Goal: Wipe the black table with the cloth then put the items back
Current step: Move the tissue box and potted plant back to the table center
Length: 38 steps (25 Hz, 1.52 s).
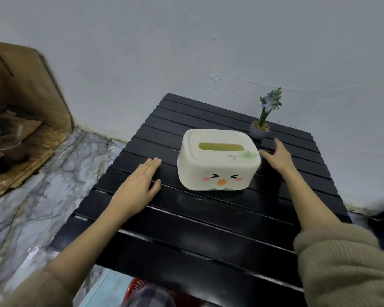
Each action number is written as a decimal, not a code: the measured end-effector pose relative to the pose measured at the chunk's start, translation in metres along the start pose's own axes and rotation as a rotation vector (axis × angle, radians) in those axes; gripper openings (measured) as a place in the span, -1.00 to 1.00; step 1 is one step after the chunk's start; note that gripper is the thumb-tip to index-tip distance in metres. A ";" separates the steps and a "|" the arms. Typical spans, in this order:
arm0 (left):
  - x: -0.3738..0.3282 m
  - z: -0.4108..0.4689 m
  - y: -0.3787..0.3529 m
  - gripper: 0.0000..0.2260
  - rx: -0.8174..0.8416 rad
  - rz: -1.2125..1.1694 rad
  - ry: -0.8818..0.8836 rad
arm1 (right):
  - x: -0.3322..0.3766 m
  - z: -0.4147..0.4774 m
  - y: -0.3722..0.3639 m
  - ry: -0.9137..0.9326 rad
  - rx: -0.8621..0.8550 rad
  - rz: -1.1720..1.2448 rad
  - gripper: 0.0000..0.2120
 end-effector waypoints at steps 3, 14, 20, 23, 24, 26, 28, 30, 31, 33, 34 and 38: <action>0.004 0.000 -0.001 -0.52 -0.013 0.009 0.018 | 0.001 0.030 -0.011 -0.031 -0.035 0.024 -0.13; 0.005 0.000 0.001 -0.51 -0.032 0.011 0.059 | 0.028 0.077 -0.034 0.062 -0.199 0.117 -0.32; 0.004 -0.001 0.000 -0.53 -0.017 0.004 0.050 | 0.020 0.026 0.002 0.037 -0.255 0.175 -0.36; 0.006 -0.001 -0.002 -0.54 -0.004 0.002 0.057 | 0.021 -0.016 0.026 0.034 -0.258 0.211 -0.39; 0.007 -0.001 -0.002 -0.54 0.000 0.003 0.055 | 0.020 -0.032 0.033 0.029 -0.257 0.222 -0.40; 0.010 -0.001 -0.002 -0.54 0.015 -0.001 0.060 | 0.014 -0.060 0.044 0.013 -0.257 0.250 -0.41; 0.009 -0.002 -0.003 -0.55 0.031 -0.004 0.061 | 0.006 -0.084 0.051 0.003 -0.251 0.260 -0.42; 0.009 -0.002 -0.003 -0.55 0.035 -0.009 0.061 | -0.001 -0.102 0.053 -0.019 -0.246 0.259 -0.43; 0.007 -0.002 -0.002 -0.55 0.037 -0.014 0.060 | -0.005 -0.109 0.054 -0.034 -0.244 0.264 -0.42; 0.005 -0.003 -0.001 -0.56 0.043 -0.022 0.057 | -0.011 -0.120 0.055 -0.056 -0.238 0.270 -0.41; 0.004 -0.003 0.000 -0.56 0.042 -0.025 0.053 | -0.014 -0.124 0.055 -0.062 -0.237 0.269 -0.41; 0.005 -0.003 0.000 -0.56 0.043 -0.046 0.064 | -0.022 -0.131 0.051 -0.068 -0.245 0.263 -0.38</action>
Point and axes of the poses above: each hand's wrist, its own z-axis towards the middle knuckle, its own y-axis out of the back of the hand, x = y × z, the point moved 8 cm from there along z, towards the middle knuckle, and after that the axes turned 13 degrees about -x, right-handed, at the moved point
